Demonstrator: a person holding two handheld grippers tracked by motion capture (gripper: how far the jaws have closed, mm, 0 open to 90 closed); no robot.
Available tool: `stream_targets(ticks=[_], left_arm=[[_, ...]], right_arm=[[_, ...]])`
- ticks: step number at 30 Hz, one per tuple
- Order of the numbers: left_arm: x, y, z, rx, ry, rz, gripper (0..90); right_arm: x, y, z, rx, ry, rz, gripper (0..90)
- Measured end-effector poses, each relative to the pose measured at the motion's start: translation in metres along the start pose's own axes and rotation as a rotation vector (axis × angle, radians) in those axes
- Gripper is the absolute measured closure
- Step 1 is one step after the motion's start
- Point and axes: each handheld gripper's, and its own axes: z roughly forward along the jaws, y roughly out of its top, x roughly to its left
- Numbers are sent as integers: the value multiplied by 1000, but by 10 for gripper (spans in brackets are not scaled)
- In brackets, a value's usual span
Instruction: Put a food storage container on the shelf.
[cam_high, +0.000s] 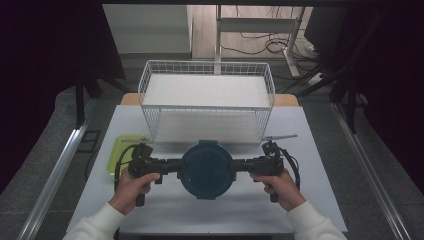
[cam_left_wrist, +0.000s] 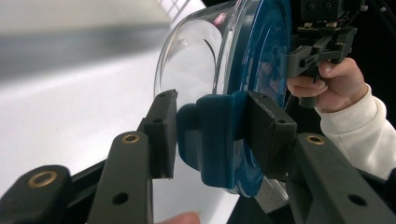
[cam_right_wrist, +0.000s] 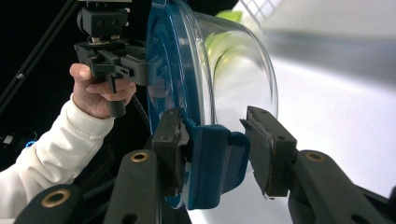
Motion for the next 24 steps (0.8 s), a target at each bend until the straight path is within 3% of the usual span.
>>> stream_targets(ticks=[13,24], left_arm=[[-4,74,-18,-44,-6,106,570],[9,119,-18,-75,-28,102,570]], right_arm=[[15,66,-11,-52,-4,-85,581],[18,120,-18,-57,-45,-136,581]])
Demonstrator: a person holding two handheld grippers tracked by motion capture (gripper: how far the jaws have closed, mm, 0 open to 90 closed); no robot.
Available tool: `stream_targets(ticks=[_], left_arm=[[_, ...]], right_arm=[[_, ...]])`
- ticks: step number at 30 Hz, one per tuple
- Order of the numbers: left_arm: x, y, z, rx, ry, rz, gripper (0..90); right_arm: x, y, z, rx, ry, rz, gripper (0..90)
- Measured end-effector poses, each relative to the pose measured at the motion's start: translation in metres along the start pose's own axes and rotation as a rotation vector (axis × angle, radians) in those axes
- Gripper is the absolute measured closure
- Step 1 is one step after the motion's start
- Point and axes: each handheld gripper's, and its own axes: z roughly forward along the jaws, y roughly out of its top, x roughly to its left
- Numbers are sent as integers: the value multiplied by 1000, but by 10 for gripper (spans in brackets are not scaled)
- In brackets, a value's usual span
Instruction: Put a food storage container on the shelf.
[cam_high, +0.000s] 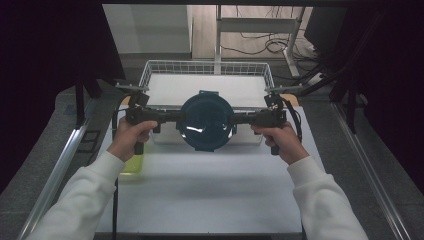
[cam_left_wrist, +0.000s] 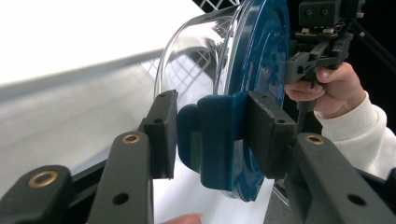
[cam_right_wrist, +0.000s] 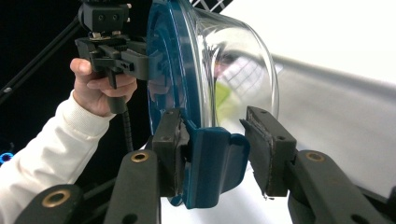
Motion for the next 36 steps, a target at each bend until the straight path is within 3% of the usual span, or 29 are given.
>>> stream_targets(ticks=[13,19,24,29,31,35,36], left_arm=[[25,51,8,-8,-8,-20,570],[44,75,11,-15,-21,-34,570],[53,84,13,-41,-34,-47,571],[57,87,15,-39,-41,-70,571],[62,87,20,-61,-48,-119,571],[65,88,24,-68,-49,-149,569],[66,89,26,-73,-46,-168,569]], right_arm=[[-25,56,2,-6,-13,12,580],[-34,74,6,-11,-21,14,581],[-44,83,8,-29,-5,54,581],[-46,89,8,-22,-23,79,580],[-48,92,8,-20,-28,111,577],[-56,95,8,-21,-30,194,572],[-56,95,8,-21,-30,194,572]])
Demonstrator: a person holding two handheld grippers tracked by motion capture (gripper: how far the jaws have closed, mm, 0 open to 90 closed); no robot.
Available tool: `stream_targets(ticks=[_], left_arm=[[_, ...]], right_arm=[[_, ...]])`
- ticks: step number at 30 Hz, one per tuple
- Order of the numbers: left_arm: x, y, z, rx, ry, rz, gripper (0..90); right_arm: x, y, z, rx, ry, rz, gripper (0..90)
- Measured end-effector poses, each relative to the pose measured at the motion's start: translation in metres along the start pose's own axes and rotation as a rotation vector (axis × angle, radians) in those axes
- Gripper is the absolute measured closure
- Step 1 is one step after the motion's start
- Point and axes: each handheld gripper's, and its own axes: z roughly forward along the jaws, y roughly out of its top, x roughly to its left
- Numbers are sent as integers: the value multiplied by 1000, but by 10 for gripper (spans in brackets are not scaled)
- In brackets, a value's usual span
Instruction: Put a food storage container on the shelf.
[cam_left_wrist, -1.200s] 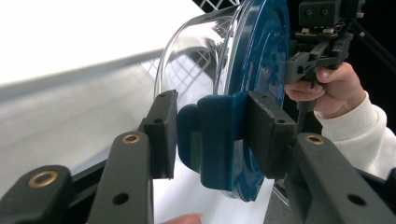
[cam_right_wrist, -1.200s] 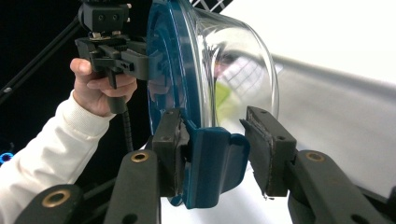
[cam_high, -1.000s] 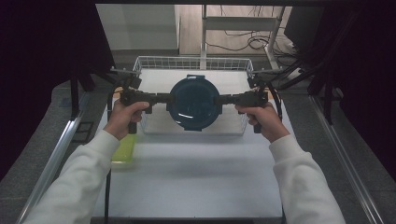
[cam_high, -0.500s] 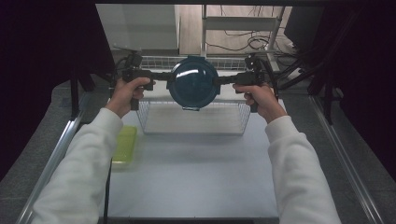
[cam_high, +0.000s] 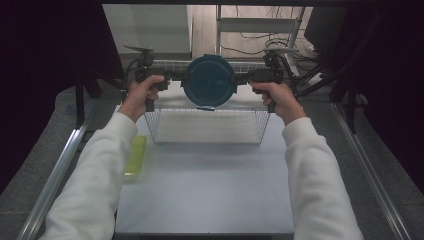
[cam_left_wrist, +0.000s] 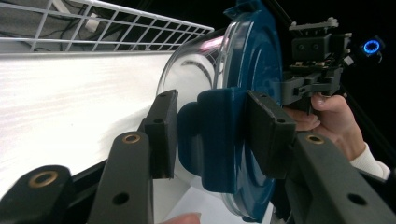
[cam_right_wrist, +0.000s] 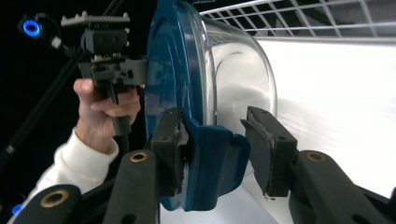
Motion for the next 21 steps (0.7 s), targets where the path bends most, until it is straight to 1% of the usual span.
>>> stream_targets(ticks=[1,2,5,7,8,9,10,11,12,13,14,15,16,17,18,20,21], left_arm=[[2,2,2,-1,4,-20,568],[3,2,3,-1,7,-30,567],[5,5,5,-13,21,-52,564],[8,6,6,-25,26,-69,563],[9,6,7,-34,21,-75,564],[8,6,9,-29,28,-83,562],[10,6,11,-23,21,-93,558],[12,6,13,-14,5,-111,558],[13,6,15,-6,6,-128,558],[15,4,18,-7,16,-148,558],[15,4,19,-15,30,-141,556],[14,3,21,-19,71,-121,556],[14,3,22,-60,77,-117,578],[14,3,22,-60,77,-117,638],[10,4,25,-69,111,-117,641],[7,4,26,-67,131,-113,642],[7,4,26,-68,141,-107,627]], right_arm=[[-4,2,0,2,-5,46,569],[-5,3,1,3,-13,63,566],[-4,7,2,10,-57,91,560],[-3,10,4,25,-96,97,560],[-3,11,6,27,-120,94,600],[-2,11,7,12,-132,99,666],[-2,11,9,2,-140,128,683],[-2,11,10,-8,-139,145,690],[-3,11,11,-17,-132,160,694],[-4,11,12,-26,-136,166,694],[-3,11,13,-38,-162,162,689],[-3,10,13,-43,-174,159,675],[-3,10,14,-47,-177,164,664],[-3,10,14,-47,-177,164,664],[-1,8,16,-68,-203,163,628],[1,7,16,-90,-243,139,581],[3,6,15,-103,-264,126,558]])
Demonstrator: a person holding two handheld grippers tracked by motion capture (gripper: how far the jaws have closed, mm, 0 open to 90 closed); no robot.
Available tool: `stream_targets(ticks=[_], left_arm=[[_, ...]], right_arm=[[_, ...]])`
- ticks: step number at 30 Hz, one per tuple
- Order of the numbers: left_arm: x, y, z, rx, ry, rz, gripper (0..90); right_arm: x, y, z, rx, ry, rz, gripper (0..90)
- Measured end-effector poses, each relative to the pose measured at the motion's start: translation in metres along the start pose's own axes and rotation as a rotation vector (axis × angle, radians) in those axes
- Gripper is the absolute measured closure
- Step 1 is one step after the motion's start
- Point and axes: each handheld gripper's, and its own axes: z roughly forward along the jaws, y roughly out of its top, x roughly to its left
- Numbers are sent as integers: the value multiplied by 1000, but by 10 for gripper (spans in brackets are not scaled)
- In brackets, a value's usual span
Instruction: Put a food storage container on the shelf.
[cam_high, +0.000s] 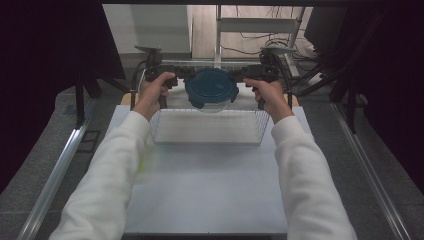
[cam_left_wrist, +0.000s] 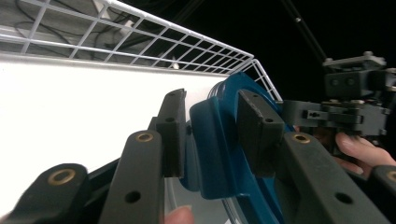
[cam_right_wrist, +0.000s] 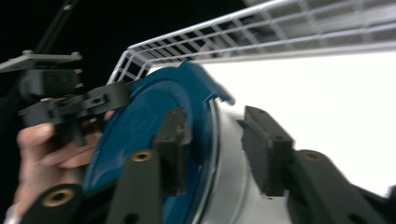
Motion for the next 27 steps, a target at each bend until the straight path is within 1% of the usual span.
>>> stream_targets(ticks=[1,3,4,5,6,7,8,9,11,13,14,15,16,17,18,19,20,22,23,24,25,26,27], left_arm=[[0,-1,-1,-3,13,10,603],[-3,-1,-6,-28,32,32,558],[-5,-2,-9,-43,42,45,540],[-8,-2,-14,-50,46,63,518],[-8,-2,-14,-50,46,63,480],[-13,-4,-22,-54,58,102,455],[-13,-4,-22,-54,58,102,443],[-18,-8,-28,-55,85,137,428],[-26,-14,-37,-52,95,172,397],[-34,-23,-46,-52,106,225,364],[-34,-23,-46,-52,106,225,352],[-42,-37,-55,-42,141,303,340],[-42,-37,-55,-42,141,303,336],[-48,-50,-61,-28,152,343,329],[-48,-50,-61,-28,152,343,322],[-53,-65,-67,-13,156,376,319],[-56,-73,-70,-2,165,396,314],[-61,-93,-75,10,161,419,310],[-62,-100,-76,16,157,427,305],[-63,-109,-78,19,147,436,304],[-63,-117,-80,25,135,438,303],[-63,-128,-82,28,121,437,301],[-63,-134,-83,29,115,435,301]], right_arm=[[1,-1,-1,-10,-7,-7,546],[4,-2,-7,-44,-10,-27,484],[6,-3,-10,-61,-18,-43,475],[8,-5,-14,-78,-22,-68,474],[12,-7,-20,-83,-17,-99,466],[14,-9,-24,-84,-20,-134,454],[14,-9,-24,-84,-20,-134,454],[19,-16,-32,-87,-51,-210,444],[22,-24,-40,-95,-52,-268,455],[26,-36,-50,-102,-43,-319,510],[26,-36,-50,-102,-43,-319,510],[32,-52,-58,-110,-49,-388,631],[35,-60,-61,-115,-51,-419,682],[38,-68,-63,-120,-57,-447,747],[39,-73,-63,-120,-57,-473,782],[42,-83,-63,-113,-61,-499,839],[43,-88,-62,-108,-63,-517,871],[49,-102,-56,-90,-69,-555,887],[52,-110,-50,-77,-78,-585,888],[54,-115,-46,-68,-88,-605,889],[57,-120,-40,-54,-98,-626,889],[59,-124,-34,-44,-95,-640,889],[61,-128,-26,-30,-93,-653,889]])
